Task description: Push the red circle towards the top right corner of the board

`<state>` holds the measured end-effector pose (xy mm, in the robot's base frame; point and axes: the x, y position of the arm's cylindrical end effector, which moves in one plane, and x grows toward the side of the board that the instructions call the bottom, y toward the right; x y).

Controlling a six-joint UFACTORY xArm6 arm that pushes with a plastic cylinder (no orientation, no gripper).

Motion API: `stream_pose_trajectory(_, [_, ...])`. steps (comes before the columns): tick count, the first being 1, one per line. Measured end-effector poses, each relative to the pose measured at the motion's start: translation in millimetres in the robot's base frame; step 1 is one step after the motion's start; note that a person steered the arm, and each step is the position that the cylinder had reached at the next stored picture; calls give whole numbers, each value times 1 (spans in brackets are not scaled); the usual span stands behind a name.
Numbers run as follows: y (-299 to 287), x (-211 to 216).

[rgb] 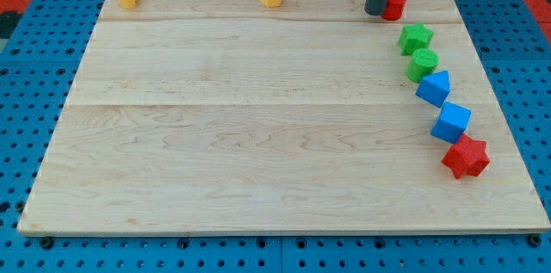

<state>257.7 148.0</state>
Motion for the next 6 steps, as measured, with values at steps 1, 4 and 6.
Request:
stream_pose_trajectory(1, [-1,33])
stream_pose_trajectory(4, [36,-36])
stream_pose_trajectory(6, [-19,27])
